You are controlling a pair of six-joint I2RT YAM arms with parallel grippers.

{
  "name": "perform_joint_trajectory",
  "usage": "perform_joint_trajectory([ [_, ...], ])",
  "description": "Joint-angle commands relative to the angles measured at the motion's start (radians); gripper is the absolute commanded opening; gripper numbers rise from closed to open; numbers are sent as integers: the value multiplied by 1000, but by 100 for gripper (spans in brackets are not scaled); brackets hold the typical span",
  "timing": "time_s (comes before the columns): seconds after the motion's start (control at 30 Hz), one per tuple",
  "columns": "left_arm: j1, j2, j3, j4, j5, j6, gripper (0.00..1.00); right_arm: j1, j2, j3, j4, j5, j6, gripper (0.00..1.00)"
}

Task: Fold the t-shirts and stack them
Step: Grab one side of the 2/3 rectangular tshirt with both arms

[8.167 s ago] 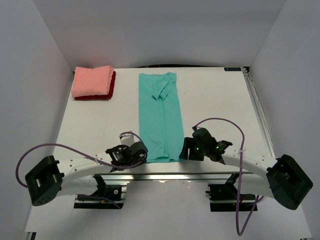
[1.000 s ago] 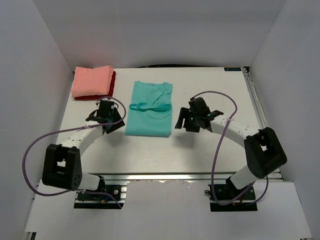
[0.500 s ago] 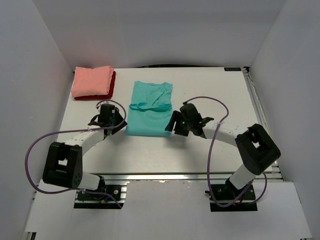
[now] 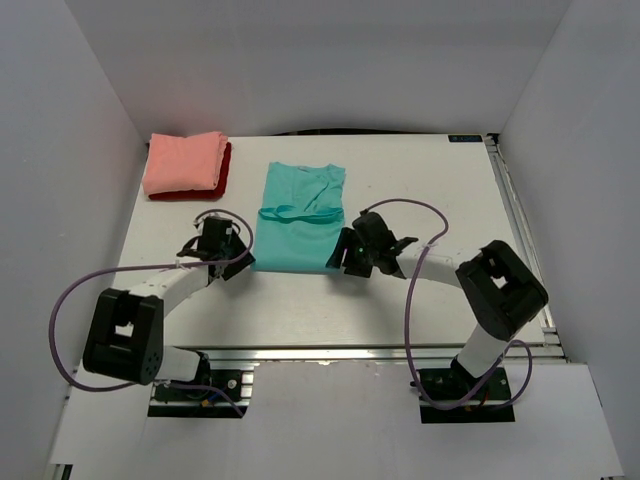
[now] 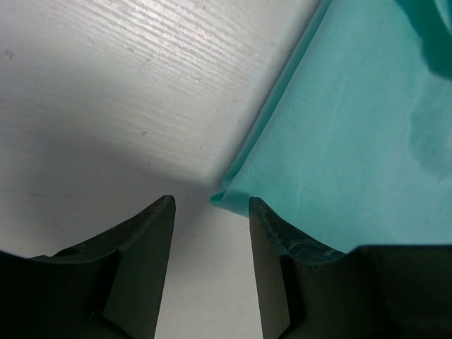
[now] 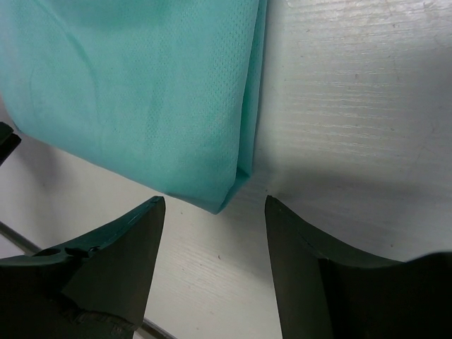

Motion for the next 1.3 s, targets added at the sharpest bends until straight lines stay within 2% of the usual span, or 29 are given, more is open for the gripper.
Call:
perform_joint_trajectory([
  [0.0, -17, -54, -12, -28, 2, -10, 57, 9, 12, 6, 44, 21, 20, 65],
  [0.23, -39, -48, -55, 35, -4, -30, 56, 13, 18, 1, 50, 54, 21, 64],
  [0.67, -62, 46, -35, 142, -42, -45, 46, 13, 75, 21, 59, 51, 12, 60],
  [0.77, -65, 67, -29, 158, -47, -50, 39, 13, 89, 25, 64, 48, 12, 46],
  [0.8, -68, 81, -27, 174, -50, -50, 31, 12, 90, 24, 64, 50, 14, 25],
  [0.83, -71, 87, -26, 185, -52, -47, 9, 13, 92, 22, 65, 51, 12, 10],
  [0.87, -74, 93, -24, 191, -52, -45, 0, 13, 92, 21, 62, 56, 12, 0],
  [1.0, -87, 80, 7, 184, -33, -16, 0, 12, 49, 32, 1, 61, -28, 0],
  [1.13, -99, -41, 66, 52, -47, 22, 0, 12, -58, 90, -142, 70, -120, 0],
  [1.27, -155, -155, 204, -137, -105, 47, 0, 12, -181, 165, -292, 110, -187, 0],
])
